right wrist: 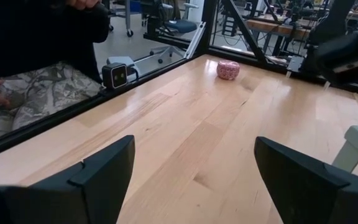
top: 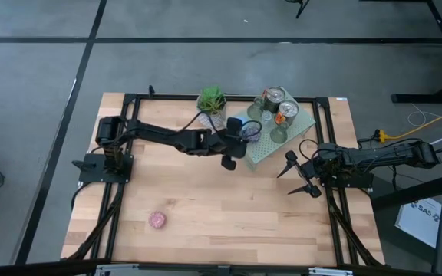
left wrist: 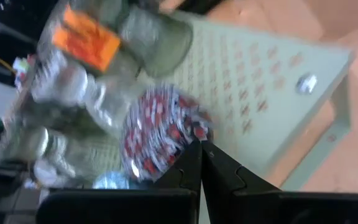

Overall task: Pick & Place candle stick holders
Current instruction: Adjust the black and red scented candle on the shelf, then align the pink and red scented candle with the other black and red scented candle on the shelf

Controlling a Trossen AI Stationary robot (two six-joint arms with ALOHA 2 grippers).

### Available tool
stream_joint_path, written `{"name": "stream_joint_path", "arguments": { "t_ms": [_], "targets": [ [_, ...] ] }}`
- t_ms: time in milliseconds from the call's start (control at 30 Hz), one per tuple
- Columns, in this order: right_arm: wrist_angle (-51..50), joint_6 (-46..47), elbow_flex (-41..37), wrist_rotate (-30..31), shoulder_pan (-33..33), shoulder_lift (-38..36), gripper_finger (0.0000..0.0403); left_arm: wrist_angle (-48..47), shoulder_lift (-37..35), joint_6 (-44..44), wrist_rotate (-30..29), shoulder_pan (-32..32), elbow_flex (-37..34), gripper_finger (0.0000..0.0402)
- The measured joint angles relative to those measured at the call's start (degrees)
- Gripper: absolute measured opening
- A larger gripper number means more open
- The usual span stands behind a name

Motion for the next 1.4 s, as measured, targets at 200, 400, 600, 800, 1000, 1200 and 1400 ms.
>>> {"name": "stream_joint_path", "arguments": {
  "t_ms": [200, 400, 600, 800, 1000, 1200, 1400],
  "targets": [
    [-0.2, 0.0, 0.0, 0.0, 0.0, 0.0, 0.0332, -1.6, -0.3, -2.8, 0.1, 0.1, 0.0, 0.0001],
    [-0.2, 0.0, 0.0, 0.0, 0.0, 0.0, 0.0332, -1.7, -0.6, -2.8, 0.1, -1.0, 0.0, 0.0002],
    [-0.2, 0.0, 0.0, 0.0, 0.0, 0.0, 0.0332, -2.9, -2.4, -2.9, 0.5, -4.4, 0.0, 0.0003],
    [-0.5, 0.0, 0.0, 0.0, 0.0, 0.0, 0.0332, -10.9, -5.8, -6.6, 4.4, -6.9, 0.0, 0.0002],
    [-0.7, 0.0, 0.0, 0.2, 0.0, 0.0, 0.0332, -24.4, -8.7, -16.4, 5.8, -9.7, 0.0, 0.0001],
    [-0.7, 0.0, 0.0, 0.2, 0.0, 0.0, 0.0332, -45.1, -10.4, -37.1, 6.3, -15.0, 0.0, 0.0002],
    [-0.8, 0.0, 0.0, 0.2, 0.0, 0.0, 0.0332, -63.2, -9.9, -63.4, 11.8, -21.5, 0.0, 0.0007]
  ]
}}
